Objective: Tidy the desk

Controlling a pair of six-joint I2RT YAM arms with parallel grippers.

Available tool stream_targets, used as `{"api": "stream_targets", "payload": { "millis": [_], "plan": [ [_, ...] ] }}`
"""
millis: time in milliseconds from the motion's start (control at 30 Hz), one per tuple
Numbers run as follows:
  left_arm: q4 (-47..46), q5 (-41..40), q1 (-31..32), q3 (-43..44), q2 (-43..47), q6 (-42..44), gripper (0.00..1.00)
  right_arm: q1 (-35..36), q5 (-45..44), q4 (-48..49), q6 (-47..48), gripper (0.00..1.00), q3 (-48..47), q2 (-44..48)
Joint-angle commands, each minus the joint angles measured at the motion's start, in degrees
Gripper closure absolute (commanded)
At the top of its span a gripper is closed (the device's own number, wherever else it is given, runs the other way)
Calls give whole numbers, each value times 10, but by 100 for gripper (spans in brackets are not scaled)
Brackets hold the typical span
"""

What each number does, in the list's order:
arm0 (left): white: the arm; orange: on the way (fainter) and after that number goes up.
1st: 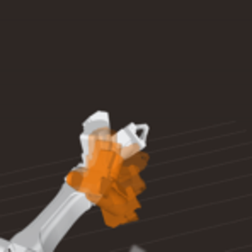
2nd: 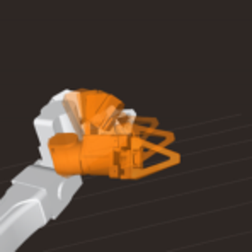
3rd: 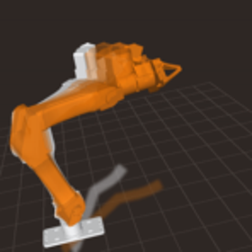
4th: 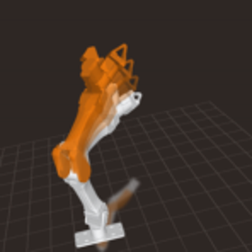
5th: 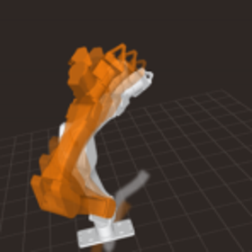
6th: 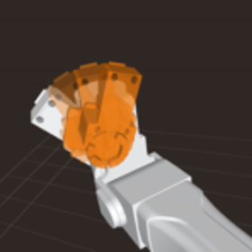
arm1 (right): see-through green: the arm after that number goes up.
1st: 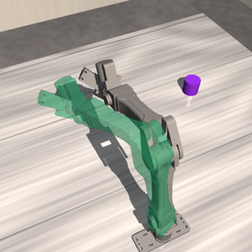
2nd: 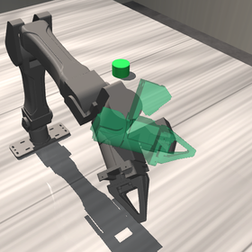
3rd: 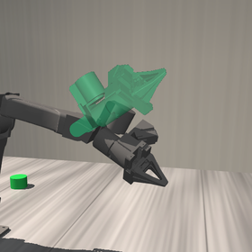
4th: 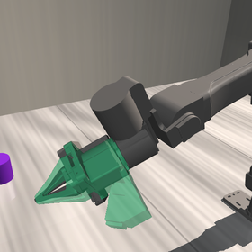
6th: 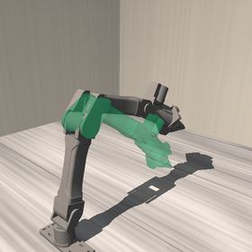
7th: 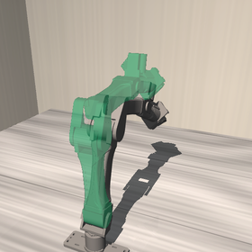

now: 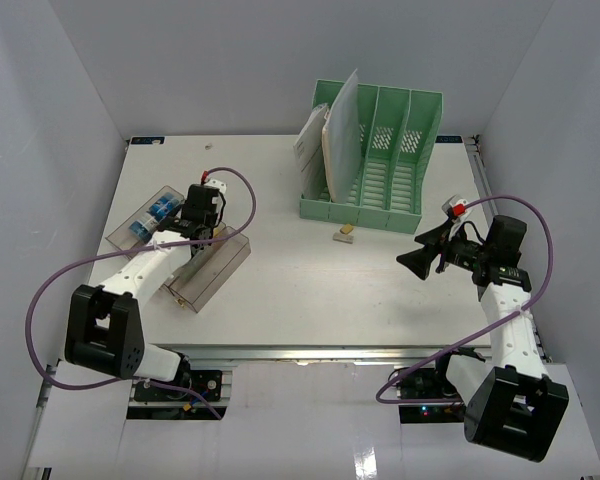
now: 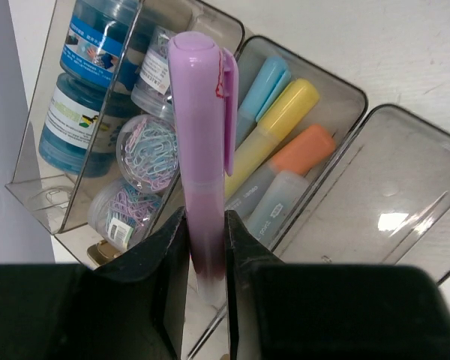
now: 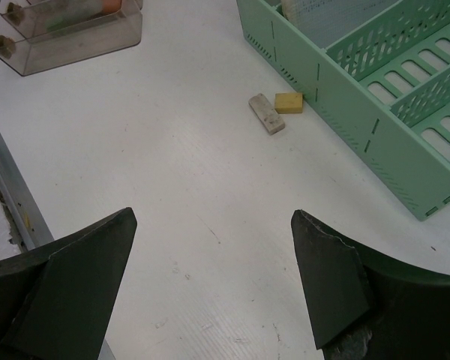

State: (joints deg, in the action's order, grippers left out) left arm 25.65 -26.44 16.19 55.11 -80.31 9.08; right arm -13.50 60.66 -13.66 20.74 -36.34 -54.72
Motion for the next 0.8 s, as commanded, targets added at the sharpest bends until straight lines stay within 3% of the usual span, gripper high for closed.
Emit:
{"api": "stream_targets", "payload": {
  "millis": [0,333,400,500,700,767],
  "plan": [
    [-40,-16,-4,-29,19,33,93,-5,15,-4,14,10,-23,-2],
    [-52,-12,-4,-56,30,35,89,-7,19,-17,25,10,-25,-17],
    [-55,-16,-5,-60,33,36,81,-7,19,-18,26,10,-24,-18],
    [-58,-17,-4,-64,36,36,56,-7,19,-20,30,10,-24,-20],
    [-55,-17,-4,-62,45,33,30,-7,30,-44,57,10,-29,-32],
    [-55,-15,-4,-62,48,31,26,-8,34,-53,71,10,-32,-35]
  ]
}}
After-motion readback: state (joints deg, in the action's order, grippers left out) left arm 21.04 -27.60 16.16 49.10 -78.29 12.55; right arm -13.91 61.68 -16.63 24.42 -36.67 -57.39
